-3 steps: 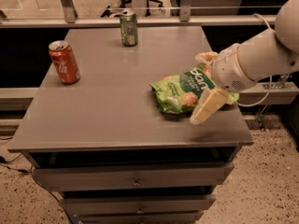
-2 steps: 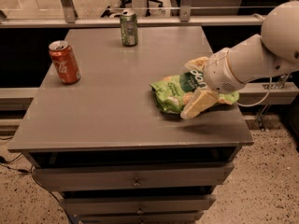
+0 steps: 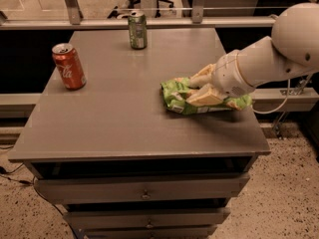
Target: Move green rice chip bag near coke can
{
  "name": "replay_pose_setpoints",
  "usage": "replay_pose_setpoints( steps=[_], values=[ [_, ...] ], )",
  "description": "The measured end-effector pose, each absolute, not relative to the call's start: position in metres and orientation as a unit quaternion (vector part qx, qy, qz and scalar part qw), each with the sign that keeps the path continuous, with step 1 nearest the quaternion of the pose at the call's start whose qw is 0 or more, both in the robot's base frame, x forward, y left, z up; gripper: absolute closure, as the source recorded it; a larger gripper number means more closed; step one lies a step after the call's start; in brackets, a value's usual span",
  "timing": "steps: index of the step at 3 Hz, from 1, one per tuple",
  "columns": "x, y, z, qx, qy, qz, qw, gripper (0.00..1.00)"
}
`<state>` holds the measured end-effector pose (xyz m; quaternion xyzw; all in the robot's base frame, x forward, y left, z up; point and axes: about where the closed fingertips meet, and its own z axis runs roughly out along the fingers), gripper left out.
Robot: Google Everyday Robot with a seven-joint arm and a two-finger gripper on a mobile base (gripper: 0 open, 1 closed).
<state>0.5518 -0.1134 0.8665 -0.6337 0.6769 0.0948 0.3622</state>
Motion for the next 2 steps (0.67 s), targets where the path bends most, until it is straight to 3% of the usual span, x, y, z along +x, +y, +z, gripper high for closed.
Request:
replay_pose_setpoints(
  steps=[1, 2],
  values=[
    [0.553, -0.112, 0.872, -0.638, 0.672, 0.093, 0.365, 1.00],
    [0.553, -0.099, 0.906, -0.653, 0.643, 0.085, 0.390, 1.00]
  ],
)
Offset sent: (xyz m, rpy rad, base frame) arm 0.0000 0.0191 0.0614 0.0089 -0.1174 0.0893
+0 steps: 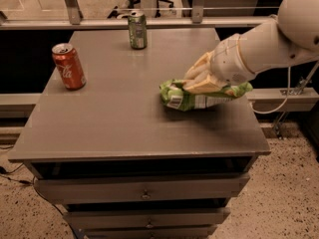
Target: Move green rice chip bag near coke can
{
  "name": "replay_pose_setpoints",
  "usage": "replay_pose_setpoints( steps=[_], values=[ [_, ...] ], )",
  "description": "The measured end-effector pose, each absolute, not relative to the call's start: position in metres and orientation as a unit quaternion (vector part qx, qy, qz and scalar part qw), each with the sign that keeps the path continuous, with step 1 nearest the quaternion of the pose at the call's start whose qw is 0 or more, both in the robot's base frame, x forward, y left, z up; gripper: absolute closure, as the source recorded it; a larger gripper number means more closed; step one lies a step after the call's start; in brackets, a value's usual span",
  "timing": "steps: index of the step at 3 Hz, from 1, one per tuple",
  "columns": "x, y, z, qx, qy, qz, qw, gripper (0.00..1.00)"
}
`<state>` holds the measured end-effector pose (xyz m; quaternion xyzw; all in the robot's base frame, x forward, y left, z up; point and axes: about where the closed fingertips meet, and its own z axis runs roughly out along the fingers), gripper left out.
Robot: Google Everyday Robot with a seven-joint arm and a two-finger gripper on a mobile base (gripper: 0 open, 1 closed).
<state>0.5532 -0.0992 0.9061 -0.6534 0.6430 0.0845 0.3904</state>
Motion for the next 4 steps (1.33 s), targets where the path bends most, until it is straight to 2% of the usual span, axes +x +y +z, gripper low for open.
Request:
replay_pose_setpoints(
  steps=[3, 4],
  values=[
    [0.567, -0.074, 0.937, -0.662, 0.594, 0.072, 0.451, 1.00],
    [0.616, -0.044, 0.951, -0.670, 0.546, 0.050, 0.500, 1.00]
  ],
)
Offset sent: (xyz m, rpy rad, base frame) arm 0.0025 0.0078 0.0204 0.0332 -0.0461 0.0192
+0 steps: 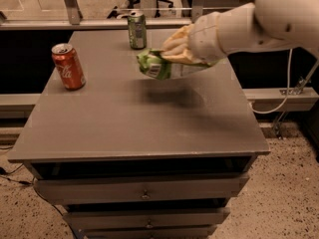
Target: Move green rice chip bag near coke can
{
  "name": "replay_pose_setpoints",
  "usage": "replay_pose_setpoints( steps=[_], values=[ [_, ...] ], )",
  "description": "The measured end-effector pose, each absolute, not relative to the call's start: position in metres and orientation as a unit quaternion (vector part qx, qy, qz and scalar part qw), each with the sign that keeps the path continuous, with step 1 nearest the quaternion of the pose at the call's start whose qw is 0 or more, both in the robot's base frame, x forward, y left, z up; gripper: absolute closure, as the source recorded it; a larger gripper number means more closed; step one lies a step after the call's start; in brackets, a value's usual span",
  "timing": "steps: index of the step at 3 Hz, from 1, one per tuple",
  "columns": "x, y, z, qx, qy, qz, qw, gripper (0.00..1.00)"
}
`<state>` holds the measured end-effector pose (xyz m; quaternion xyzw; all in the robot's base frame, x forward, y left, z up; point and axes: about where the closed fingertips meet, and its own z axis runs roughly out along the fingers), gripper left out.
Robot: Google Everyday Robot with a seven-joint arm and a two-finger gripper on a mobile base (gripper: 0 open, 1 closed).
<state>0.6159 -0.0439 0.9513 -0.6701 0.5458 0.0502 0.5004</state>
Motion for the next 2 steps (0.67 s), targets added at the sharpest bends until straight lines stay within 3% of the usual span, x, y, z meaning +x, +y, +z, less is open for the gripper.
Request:
replay_pose_setpoints(
  steps=[2],
  values=[
    [0.662, 0.018, 0.943, -0.683, 0.497, 0.037, 0.534, 1.00]
  ],
)
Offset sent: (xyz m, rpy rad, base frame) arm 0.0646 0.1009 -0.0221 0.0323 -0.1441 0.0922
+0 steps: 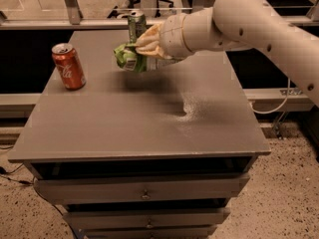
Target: Move green rice chip bag near coke can
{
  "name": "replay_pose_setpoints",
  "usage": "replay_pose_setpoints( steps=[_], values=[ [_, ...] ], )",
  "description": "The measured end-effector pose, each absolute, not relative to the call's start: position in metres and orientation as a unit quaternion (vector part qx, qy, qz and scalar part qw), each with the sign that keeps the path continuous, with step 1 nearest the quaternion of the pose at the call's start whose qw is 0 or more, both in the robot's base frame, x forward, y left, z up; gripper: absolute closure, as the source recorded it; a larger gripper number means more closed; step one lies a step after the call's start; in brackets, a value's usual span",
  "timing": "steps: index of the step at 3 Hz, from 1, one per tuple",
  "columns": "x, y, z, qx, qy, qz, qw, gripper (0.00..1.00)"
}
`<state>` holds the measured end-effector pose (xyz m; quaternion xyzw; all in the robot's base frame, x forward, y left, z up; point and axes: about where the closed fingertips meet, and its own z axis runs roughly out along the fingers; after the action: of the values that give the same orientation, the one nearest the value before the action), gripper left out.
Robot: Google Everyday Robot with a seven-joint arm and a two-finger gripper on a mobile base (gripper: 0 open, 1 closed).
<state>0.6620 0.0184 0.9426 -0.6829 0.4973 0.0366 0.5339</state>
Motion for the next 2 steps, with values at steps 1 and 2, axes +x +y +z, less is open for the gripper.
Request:
replay_pose_setpoints(
  steps=[1, 2],
  values=[
    [0.668, 0.059, 0.928, -0.686, 0.483, 0.049, 0.542, 1.00],
    [0.666, 0.083, 0.921, -0.686, 0.475, 0.061, 0.548, 1.00]
  ],
)
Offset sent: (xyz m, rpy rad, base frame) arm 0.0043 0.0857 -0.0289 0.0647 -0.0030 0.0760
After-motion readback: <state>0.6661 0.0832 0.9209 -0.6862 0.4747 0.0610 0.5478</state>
